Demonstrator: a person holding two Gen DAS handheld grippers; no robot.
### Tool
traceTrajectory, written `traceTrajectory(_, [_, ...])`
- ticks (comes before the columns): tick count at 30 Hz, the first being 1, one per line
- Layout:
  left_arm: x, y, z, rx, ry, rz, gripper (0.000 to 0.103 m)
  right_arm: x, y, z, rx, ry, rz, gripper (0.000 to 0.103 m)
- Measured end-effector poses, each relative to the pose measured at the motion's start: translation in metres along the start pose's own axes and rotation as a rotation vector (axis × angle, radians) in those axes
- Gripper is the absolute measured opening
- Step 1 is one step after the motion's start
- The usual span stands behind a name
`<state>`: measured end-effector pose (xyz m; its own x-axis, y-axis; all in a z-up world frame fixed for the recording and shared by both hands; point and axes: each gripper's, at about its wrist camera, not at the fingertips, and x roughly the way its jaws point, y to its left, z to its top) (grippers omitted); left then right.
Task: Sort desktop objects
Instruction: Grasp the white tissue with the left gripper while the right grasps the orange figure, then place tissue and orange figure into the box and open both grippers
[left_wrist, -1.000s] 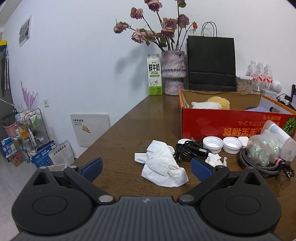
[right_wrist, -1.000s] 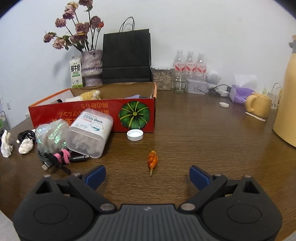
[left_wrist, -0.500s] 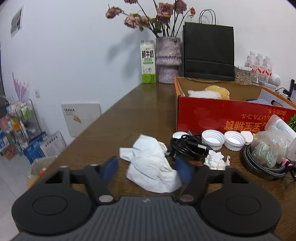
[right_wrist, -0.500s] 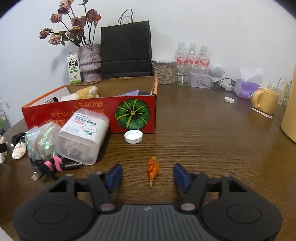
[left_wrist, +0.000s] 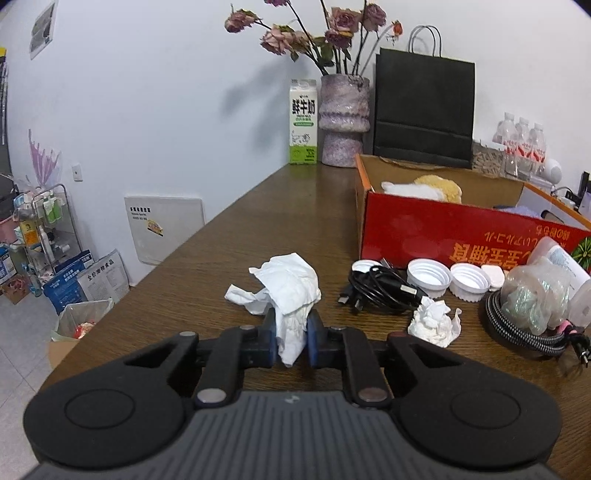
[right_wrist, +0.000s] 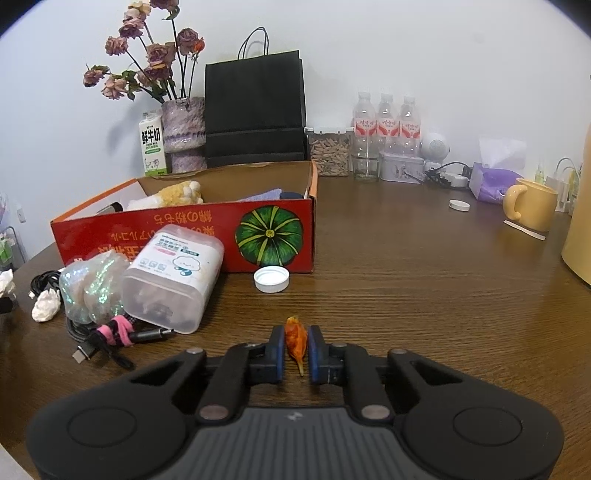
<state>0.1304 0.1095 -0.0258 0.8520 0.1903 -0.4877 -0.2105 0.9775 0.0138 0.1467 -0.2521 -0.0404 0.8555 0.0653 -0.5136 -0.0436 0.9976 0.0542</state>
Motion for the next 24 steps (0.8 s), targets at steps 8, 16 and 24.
traceTrajectory(8, [-0.018, -0.002, 0.015, 0.000, -0.076, -0.016, 0.016, -0.011, 0.003, 0.013, -0.007, -0.054, 0.003, 0.012])
traceTrajectory(16, [-0.027, -0.023, 0.055, -0.002, -0.179, -0.094, 0.016, -0.024, 0.011, 0.059, -0.017, -0.172, 0.046, 0.012])
traceTrajectory(24, [-0.011, -0.061, 0.088, 0.030, -0.217, -0.183, 0.016, -0.013, 0.021, 0.106, -0.019, -0.240, 0.080, 0.012])
